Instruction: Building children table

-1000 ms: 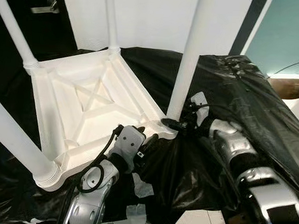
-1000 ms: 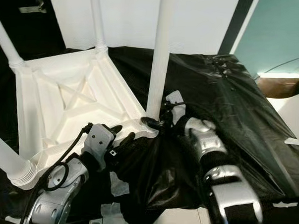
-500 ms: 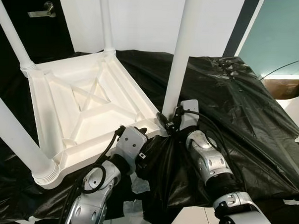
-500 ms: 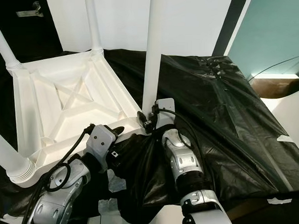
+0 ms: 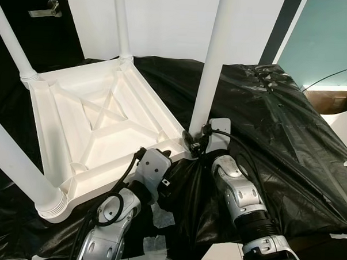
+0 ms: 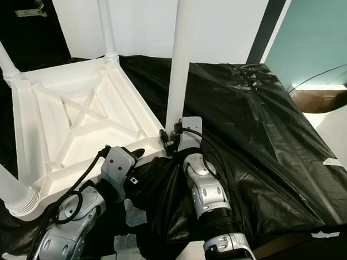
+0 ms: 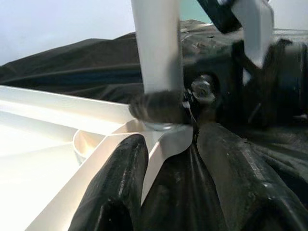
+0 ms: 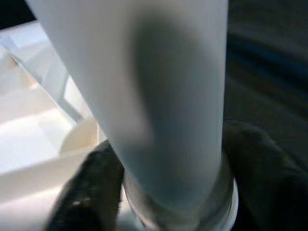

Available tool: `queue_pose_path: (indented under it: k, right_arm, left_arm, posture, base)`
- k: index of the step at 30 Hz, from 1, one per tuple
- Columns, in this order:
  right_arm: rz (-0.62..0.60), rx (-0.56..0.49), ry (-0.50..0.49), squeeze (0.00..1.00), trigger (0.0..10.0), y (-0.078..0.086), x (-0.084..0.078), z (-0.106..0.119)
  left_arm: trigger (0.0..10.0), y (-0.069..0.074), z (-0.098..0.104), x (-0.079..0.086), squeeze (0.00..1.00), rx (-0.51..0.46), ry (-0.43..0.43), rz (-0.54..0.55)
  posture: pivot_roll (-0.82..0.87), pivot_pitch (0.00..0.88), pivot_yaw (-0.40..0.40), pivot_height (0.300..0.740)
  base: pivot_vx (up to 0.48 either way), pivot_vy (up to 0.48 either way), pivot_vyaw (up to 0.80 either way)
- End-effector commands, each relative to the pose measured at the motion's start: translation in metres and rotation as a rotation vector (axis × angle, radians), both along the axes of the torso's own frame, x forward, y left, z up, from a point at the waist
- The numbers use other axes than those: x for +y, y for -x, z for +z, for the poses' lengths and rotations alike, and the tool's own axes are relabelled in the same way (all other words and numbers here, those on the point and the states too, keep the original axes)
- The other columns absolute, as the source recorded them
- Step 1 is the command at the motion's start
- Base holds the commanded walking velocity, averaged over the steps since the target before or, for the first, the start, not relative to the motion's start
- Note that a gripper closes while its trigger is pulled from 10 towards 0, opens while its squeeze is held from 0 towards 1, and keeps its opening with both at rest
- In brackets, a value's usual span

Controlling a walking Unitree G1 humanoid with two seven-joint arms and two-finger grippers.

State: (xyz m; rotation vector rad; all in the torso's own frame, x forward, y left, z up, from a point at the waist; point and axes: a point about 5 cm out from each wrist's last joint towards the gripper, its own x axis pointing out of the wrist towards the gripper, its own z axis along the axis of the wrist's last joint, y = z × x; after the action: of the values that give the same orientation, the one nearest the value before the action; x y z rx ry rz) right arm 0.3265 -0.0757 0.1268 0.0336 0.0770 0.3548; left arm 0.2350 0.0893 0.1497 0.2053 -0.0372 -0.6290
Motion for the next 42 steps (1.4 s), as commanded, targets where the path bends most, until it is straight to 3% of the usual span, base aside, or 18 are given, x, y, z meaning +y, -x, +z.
queue_pose_path:
  k: [1, 7, 8, 12, 13, 14, 15, 16, 26, 29, 38, 39, 42]
  right_arm:
    - [0.014, -0.004, -0.018, 1.00, 10.0, 0.002, -0.006, 0.002]
    - [0.035, -0.021, -0.021, 1.00, 10.0, 0.003, -0.010, 0.004]
    - [0.083, -0.049, -0.031, 1.00, 10.0, 0.003, -0.018, 0.008]
    - [0.129, -0.059, -0.037, 1.00, 10.0, 0.002, -0.028, 0.010]
    - [0.208, -0.077, -0.037, 0.89, 10.0, 0.001, -0.038, 0.013]
    - [0.208, -0.077, -0.037, 0.89, 10.0, 0.001, -0.038, 0.013]
    - [0.286, -0.081, -0.023, 0.00, 10.0, -0.002, -0.044, 0.015]
    - [0.343, -0.080, -0.013, 0.00, 10.0, -0.006, -0.048, 0.017]
    - [0.469, -0.077, 0.022, 0.00, 10.0, -0.018, -0.049, 0.024]
    - [0.667, -0.036, 0.100, 0.00, 10.0, -0.028, -0.037, 0.030]
    - [0.740, -0.013, 0.179, 0.00, 10.0, -0.035, -0.035, 0.027]
    - [0.745, -0.011, 0.186, 0.00, 0.0, -0.035, -0.036, 0.027]
    - [0.757, -0.004, 0.191, 0.00, 0.0, -0.036, -0.038, 0.026]
  left_arm:
    - [10.0, -0.003, -0.004, 0.003, 0.00, 0.006, -0.009, 0.071]
    - [10.0, -0.003, -0.003, 0.003, 0.00, 0.006, -0.008, 0.070]
    - [10.0, -0.002, -0.004, 0.003, 0.00, 0.007, -0.009, 0.070]
    - [10.0, -0.002, -0.004, 0.003, 0.00, 0.007, -0.009, 0.070]
    - [10.0, -0.002, -0.004, 0.003, 0.00, 0.007, -0.009, 0.069]
    - [10.0, -0.002, -0.004, 0.003, 0.00, 0.007, -0.009, 0.069]
    - [10.0, -0.002, -0.004, 0.003, 0.00, 0.006, -0.010, 0.067]
    - [10.0, -0.003, -0.004, 0.003, 0.00, 0.005, -0.010, 0.065]
    - [10.0, -0.004, -0.003, 0.003, 0.00, 0.001, -0.010, 0.063]
    - [10.0, -0.006, -0.001, 0.006, 0.00, -0.006, -0.013, 0.074]
    - [10.0, -0.006, 0.000, 0.007, 0.00, -0.012, -0.007, 0.098]
    - [10.0, -0.006, 0.000, 0.008, 0.00, -0.012, -0.006, 0.103]
    - [10.0, -0.006, 0.000, 0.008, 0.00, -0.012, -0.004, 0.111]
  posture:
    - [0.12, 0.027, -0.063, 0.740]
    - [0.12, 0.027, -0.063, 0.740]
    - [0.12, 0.029, -0.062, 0.740]
    - [0.12, 0.029, -0.062, 0.740]
    - [0.12, 0.026, -0.061, 0.740]
    - [0.12, 0.026, -0.061, 0.740]
    - [0.11, 0.023, -0.059, 0.740]
    - [0.11, 0.021, -0.059, 0.740]
    - [0.11, 0.018, -0.053, 0.740]
    - [0.12, 0.019, -0.056, 0.740]
    - [0.14, 0.020, -0.069, 0.740]
    - [0.14, 0.022, -0.073, 0.740]
    - [0.15, 0.023, -0.080, 0.740]
  base:
    - [0.000, 0.000, 0.00]
    - [0.000, 0.000, 0.00]
    - [0.000, 0.000, 0.00]
    - [0.000, 0.000, 0.00]
    - [0.000, 0.000, 0.00]
    - [0.000, 0.000, 0.00]
    - [0.000, 0.000, 0.00]
    - [0.000, 0.000, 0.00]
    - [0.000, 0.000, 0.00]
    - [0.000, 0.000, 0.00]
    - [0.000, 0.000, 0.00]
    - [0.000, 0.000, 0.00]
    - [0.000, 0.000, 0.00]
